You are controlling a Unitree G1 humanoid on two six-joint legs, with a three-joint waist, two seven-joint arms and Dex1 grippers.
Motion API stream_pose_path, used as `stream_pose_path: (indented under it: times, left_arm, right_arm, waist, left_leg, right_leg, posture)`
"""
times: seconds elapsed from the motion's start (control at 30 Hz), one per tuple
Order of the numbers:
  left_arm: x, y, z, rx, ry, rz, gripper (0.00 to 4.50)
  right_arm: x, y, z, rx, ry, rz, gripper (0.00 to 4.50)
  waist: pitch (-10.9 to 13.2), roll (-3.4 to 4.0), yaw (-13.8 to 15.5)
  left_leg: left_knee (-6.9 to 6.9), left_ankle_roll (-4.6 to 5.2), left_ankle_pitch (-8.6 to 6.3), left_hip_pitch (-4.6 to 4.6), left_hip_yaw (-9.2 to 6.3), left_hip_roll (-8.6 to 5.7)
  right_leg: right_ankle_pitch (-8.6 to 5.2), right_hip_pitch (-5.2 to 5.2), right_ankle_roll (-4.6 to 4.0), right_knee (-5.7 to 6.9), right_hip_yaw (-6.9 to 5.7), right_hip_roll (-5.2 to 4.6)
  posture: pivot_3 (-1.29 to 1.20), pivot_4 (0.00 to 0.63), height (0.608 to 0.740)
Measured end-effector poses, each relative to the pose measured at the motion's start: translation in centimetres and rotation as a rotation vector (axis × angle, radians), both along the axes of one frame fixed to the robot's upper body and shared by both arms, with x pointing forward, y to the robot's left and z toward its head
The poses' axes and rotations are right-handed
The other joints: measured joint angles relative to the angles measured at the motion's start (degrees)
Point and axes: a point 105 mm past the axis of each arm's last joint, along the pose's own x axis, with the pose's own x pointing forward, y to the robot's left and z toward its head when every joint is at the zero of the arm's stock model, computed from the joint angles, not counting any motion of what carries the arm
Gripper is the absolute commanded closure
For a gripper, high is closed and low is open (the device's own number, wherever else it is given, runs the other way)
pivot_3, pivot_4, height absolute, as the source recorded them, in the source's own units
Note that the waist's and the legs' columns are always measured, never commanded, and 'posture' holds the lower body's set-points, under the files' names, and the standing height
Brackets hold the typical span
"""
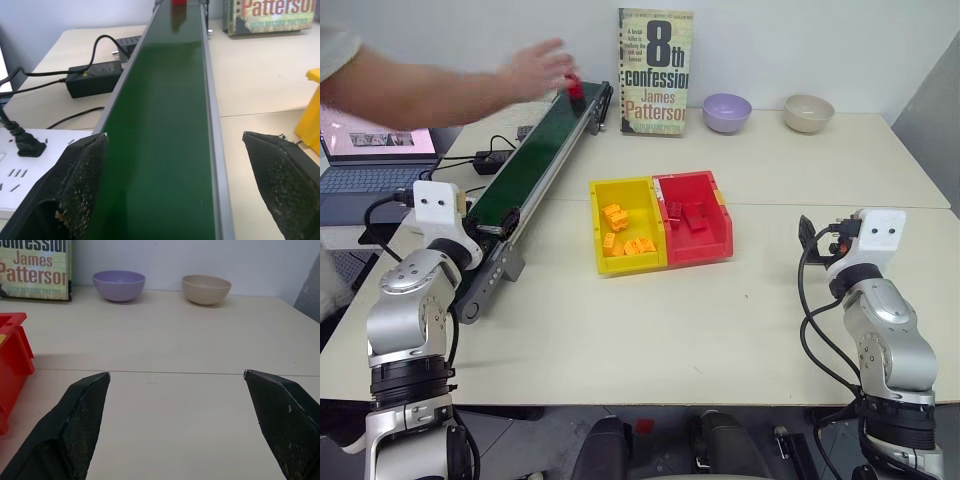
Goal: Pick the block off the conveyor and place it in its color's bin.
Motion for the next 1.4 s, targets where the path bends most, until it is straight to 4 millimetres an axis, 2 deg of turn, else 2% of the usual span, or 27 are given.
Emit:
stream_pose_path:
  times: [0.53, 0.83, 1.0, 1.1, 1.27, 1.4]
  left_arm:
    - [0.3, -0.2, 0.8, 0.0, -0.021, -0.016, 0.01]
    - [0.3, 0.1, 0.9, 0.001, -0.029, 0.005, 0.01]
    - [0.3, 0.2, 0.6, -0.004, -0.026, 0.021, 0.01]
    - [0.2, 0.1, 0.4, -0.009, -0.022, 0.023, 0.01]
    - [0.3, 0.1, 0.5, -0.009, -0.033, 0.024, 0.01]
    - [0.4, 0.1, 0.3, -0.019, -0.03, 0.027, 0.01]
  right_arm:
    - [0.0, 0.1, 0.3, -0.006, -0.018, 0.008, 0.0]
    - [0.6, 2.6, 2.0, -0.039, -0.05, 0.188, 0.0]
    - [0.3, 4.5, 3.9, -0.067, -0.084, 0.334, 0.0]
    - [-0.3, 6.4, 4.0, -0.076, -0.061, 0.486, 0.0]
    - [-2.6, 10.5, 5.3, -0.11, -0.028, 0.848, 0.0]
    - [-4.1, 12.2, 5.6, -0.104, 0.002, 1.023, 0.0]
  waist:
    - [0.0, 0.0, -0.02]
    - [0.0, 0.0, -0.02]
    - [0.0, 0.0, -0.01]
    - [0.0, 0.0, 0.0]
    - [0.01, 0.01, 0.01]
    - [0.01, 0.01, 0.04]
  left_leg:
    - [-0.01, 0.0, 0.0, 0.01, 0.0, 0.0]
    - [-0.01, 0.0, 0.0, 0.0, -0.02, 0.0]
    - [-0.01, 0.0, 0.0, -0.01, -0.03, 0.0]
    - [-0.01, 0.0, 0.0, -0.02, -0.05, 0.0]
    - [-0.01, 0.0, 0.0, -0.02, -0.1, 0.0]
    - [-0.01, 0.0, 0.0, -0.05, -0.16, 0.0]
  right_leg:
    - [0.0, 0.0, 0.0, 0.01, 0.01, 0.0]
    - [0.0, 0.0, 0.0, 0.0, -0.01, 0.0]
    - [0.0, 0.01, 0.0, -0.03, -0.02, 0.0]
    - [0.0, 0.0, 0.0, -0.03, -0.03, 0.0]
    - [0.0, 0.03, 0.0, -0.05, -0.06, -0.01]
    - [0.0, 0.05, 0.0, -0.09, -0.05, -0.02]
  posture:
    - [0.0, 0.15, 0.74]
    - [0.0, 0.15, 0.74]
    - [0.0, 0.15, 0.74]
    - [0.0, 0.15, 0.74]
    - [0.0, 0.15, 0.74]
    - [0.0, 0.15, 0.74]
